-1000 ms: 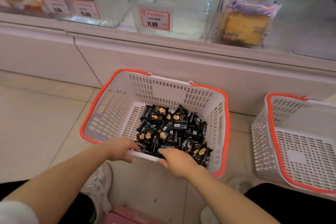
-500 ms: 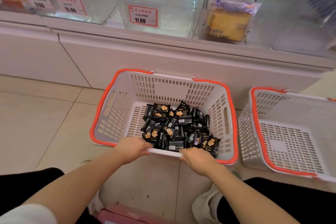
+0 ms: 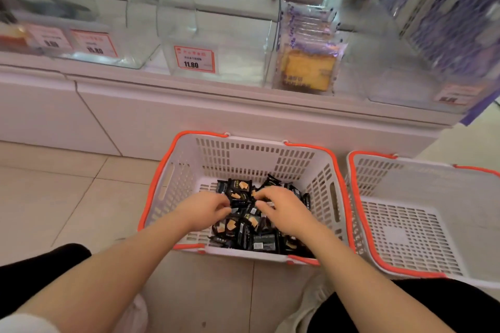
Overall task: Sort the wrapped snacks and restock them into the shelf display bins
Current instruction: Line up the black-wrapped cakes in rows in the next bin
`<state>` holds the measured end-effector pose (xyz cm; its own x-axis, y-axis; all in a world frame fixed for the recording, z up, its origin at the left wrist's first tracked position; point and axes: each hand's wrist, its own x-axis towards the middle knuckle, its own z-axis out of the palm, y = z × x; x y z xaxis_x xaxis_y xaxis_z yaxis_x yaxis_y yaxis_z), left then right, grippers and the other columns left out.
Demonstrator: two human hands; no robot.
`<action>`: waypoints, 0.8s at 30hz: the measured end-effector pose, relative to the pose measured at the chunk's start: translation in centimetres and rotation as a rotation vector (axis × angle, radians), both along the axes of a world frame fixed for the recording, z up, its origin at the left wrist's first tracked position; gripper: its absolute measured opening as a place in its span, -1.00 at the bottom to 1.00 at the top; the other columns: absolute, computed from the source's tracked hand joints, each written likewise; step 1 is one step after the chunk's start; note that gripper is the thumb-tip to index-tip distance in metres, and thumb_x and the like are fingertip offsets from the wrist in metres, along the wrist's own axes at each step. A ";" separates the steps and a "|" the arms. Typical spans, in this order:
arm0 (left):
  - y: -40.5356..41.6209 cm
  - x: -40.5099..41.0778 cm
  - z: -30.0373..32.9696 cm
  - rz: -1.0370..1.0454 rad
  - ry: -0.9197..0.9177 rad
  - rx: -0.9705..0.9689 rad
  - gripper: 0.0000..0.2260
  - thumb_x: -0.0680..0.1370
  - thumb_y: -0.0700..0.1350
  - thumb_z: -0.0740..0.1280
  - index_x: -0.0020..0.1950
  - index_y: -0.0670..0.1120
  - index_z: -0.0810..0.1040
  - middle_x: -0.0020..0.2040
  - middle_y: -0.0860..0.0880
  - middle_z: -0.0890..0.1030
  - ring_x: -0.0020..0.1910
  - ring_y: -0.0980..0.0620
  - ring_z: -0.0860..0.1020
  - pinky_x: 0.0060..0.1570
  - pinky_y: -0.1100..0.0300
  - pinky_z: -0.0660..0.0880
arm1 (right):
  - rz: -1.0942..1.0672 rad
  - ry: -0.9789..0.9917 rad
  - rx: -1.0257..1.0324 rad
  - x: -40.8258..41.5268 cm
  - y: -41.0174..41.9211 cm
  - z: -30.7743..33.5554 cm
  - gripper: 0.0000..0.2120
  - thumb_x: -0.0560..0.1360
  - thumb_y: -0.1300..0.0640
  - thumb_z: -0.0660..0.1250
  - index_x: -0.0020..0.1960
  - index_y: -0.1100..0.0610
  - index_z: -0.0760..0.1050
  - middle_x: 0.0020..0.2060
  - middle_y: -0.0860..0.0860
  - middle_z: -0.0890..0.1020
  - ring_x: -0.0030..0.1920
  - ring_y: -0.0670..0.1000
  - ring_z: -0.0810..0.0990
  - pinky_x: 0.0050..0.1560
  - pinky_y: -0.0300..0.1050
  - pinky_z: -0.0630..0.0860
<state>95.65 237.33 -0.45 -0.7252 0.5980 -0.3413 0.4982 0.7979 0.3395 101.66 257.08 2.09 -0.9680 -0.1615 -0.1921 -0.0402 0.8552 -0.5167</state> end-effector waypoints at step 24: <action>0.0 -23.7 17.9 -0.023 0.774 0.032 -0.72 0.61 -0.06 0.12 0.32 -0.01 0.36 0.19 -0.03 0.48 0.16 -0.08 0.47 0.08 0.09 0.37 | -0.136 0.456 0.667 -23.1 -1.9 16.1 -0.76 0.50 0.30 0.15 0.12 0.11 0.43 0.03 0.08 0.62 0.05 0.15 0.58 -0.10 -0.09 0.33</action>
